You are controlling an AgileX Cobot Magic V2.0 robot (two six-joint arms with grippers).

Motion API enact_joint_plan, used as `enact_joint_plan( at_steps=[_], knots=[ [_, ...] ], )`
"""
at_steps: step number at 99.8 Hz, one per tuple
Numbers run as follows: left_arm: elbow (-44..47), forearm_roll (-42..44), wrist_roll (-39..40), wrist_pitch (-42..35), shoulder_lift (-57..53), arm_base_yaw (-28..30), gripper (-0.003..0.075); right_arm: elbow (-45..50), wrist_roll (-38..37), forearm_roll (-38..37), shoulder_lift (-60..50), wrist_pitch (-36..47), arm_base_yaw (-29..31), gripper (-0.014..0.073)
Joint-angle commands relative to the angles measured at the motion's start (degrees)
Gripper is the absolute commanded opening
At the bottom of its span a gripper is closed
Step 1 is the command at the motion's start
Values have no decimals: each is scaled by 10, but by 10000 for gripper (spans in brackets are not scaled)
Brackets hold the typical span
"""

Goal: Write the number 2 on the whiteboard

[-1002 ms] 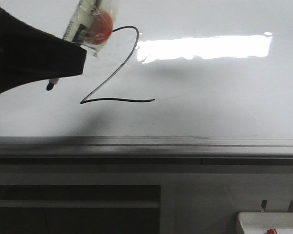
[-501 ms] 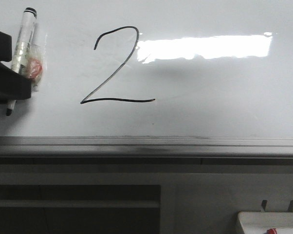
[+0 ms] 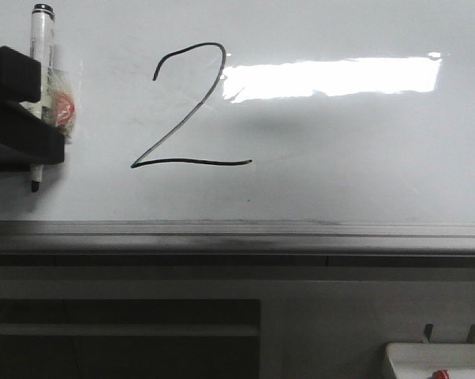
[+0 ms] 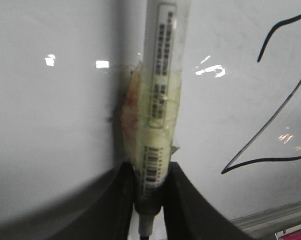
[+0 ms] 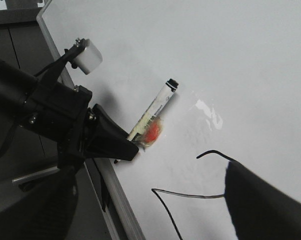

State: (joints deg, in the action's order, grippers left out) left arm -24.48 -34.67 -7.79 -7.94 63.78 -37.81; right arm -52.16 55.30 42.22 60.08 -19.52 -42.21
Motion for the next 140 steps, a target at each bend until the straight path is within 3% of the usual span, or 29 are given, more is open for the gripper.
enact_joint_plan(
  at_steps=[1, 7, 14, 36, 43, 55, 60, 75, 93, 127, 140],
  knots=[
    [-18, 2, 5, -31, -3, 2, 239, -19, 0, 15, -13, 21, 1, 532],
    [-18, 1, 5, -31, -3, 2, 363, -19, 0, 15, -13, 19, 1, 532],
    [-18, 0, 5, -28, -3, 2, 430, -19, 0, 15, -13, 16, 1, 532],
    [-18, 10, 5, -27, -32, 2, 368, -19, -3, 15, -13, 7, 1, 502],
    [-18, 11, 5, -24, -55, 2, 310, -19, -14, 15, -13, 2, 2, 372],
    [-18, 35, 5, -7, -105, 2, 94, -13, -44, 15, -19, 1, 9, -78],
    [-18, 54, 5, 2, -130, 2, -15, -2, -46, 16, -28, 16, 9, -61],
    [-17, 113, 4, 5, -224, 2, -20, 61, -29, 6, -99, 105, 7, -59],
    [12, 193, 4, 11, -327, 2, -20, 178, -21, 5, -262, 195, 7, -59],
    [90, 309, 4, 37, -446, 2, -20, 408, -21, 5, -582, 175, 7, -60],
    [92, 308, 4, 46, -451, 2, -20, 446, -21, 5, -611, 186, 7, -60]
  ],
)
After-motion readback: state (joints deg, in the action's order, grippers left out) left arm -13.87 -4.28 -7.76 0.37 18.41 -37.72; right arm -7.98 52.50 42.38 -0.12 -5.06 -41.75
